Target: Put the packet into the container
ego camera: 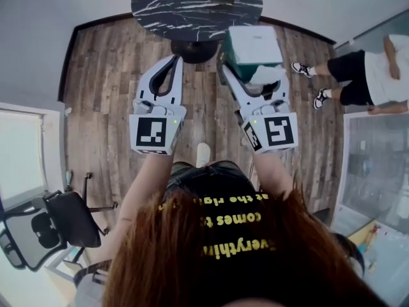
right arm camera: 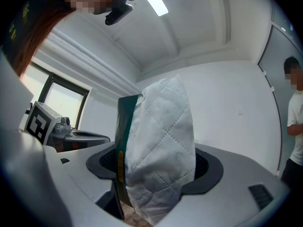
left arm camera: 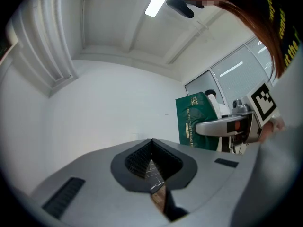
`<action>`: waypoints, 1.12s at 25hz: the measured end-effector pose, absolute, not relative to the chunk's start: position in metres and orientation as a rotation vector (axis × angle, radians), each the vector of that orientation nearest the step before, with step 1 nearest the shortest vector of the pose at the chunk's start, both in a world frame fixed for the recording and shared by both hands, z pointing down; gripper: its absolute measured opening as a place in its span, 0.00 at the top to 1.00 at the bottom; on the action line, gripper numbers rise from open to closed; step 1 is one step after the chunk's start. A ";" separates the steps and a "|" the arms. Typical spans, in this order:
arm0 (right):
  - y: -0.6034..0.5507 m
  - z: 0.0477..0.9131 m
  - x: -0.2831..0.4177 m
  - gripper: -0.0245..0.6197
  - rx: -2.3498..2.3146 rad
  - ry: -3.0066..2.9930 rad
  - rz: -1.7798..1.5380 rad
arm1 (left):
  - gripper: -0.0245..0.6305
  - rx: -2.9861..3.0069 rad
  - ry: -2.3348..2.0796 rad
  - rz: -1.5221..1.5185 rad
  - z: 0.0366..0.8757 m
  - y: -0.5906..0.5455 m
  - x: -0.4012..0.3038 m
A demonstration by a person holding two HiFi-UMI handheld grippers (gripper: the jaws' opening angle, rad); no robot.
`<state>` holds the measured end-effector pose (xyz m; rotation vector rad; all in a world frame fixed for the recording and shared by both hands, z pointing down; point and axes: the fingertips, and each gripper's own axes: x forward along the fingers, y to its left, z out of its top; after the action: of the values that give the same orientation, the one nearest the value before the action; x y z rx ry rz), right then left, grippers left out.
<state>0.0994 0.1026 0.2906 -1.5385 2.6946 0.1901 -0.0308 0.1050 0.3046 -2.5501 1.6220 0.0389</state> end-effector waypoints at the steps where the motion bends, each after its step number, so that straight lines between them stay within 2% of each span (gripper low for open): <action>1: 0.097 0.289 0.101 0.39 -1.533 2.695 0.190 | 0.96 -2.549 1.624 0.032 0.304 0.099 -0.028; 10: 0.057 0.292 0.098 0.39 -1.516 2.699 0.172 | 0.96 -2.521 1.627 0.020 0.299 0.056 -0.029; 28: -0.132 0.281 0.052 0.39 -1.689 2.593 0.211 | 0.96 -2.642 1.461 0.045 0.292 -0.142 -0.070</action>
<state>0.0515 -0.1317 0.2810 -1.6886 2.5935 0.2111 -0.0704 -0.1418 0.2916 -2.6417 1.4608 0.0452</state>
